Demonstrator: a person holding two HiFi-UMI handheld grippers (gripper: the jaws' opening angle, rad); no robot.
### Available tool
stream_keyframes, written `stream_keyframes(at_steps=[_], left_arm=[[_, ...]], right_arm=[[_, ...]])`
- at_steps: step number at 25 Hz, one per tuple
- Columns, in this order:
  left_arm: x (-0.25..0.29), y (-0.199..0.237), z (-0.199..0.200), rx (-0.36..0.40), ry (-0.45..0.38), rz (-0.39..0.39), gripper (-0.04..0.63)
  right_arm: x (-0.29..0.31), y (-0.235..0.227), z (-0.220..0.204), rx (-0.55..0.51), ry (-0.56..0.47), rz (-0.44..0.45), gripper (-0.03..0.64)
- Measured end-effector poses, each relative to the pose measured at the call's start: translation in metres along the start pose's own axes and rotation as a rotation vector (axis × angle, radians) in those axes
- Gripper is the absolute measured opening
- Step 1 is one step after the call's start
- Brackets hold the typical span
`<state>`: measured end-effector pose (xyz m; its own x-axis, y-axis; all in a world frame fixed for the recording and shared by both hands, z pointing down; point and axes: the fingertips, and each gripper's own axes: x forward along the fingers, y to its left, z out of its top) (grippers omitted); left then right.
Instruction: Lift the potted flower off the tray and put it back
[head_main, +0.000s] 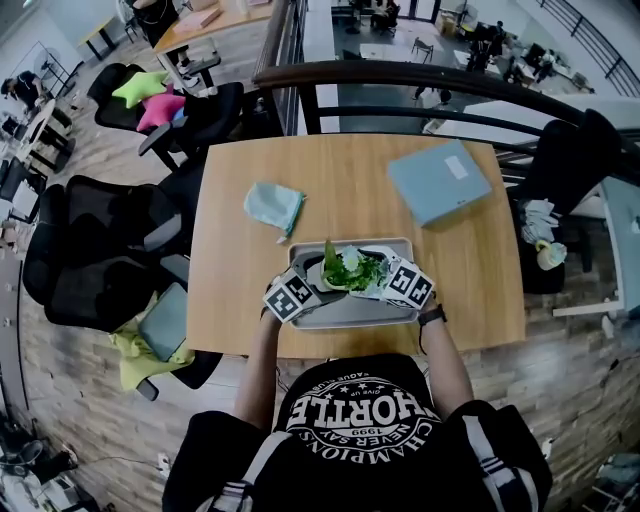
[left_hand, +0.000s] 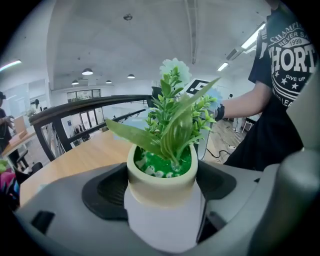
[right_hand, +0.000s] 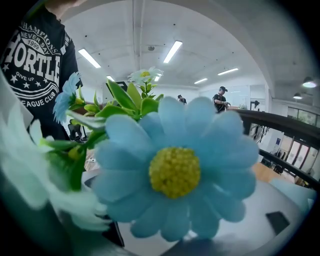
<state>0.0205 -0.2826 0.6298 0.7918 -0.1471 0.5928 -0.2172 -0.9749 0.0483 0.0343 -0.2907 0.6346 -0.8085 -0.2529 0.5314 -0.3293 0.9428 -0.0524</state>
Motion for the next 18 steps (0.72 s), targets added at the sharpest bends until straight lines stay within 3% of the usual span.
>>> stream_keyframes(at_steps=[9,13,18], left_arm=[[0.0,-0.01,0.014,0.032,0.046,-0.025,0.433],[-0.01,-0.013,0.027,0.061,0.023,-0.041,0.436],[-0.028,-0.015,0.058,0.052,-0.065,-0.043,0.436]], right_arm=[[-0.018,0.005,0.005,0.002,0.053,-0.04,0.453],[-0.026,0.007,0.017,0.013,0.037,-0.067,0.451],[-0.05,0.01,0.045,0.021,0.032,-0.076,0.451]])
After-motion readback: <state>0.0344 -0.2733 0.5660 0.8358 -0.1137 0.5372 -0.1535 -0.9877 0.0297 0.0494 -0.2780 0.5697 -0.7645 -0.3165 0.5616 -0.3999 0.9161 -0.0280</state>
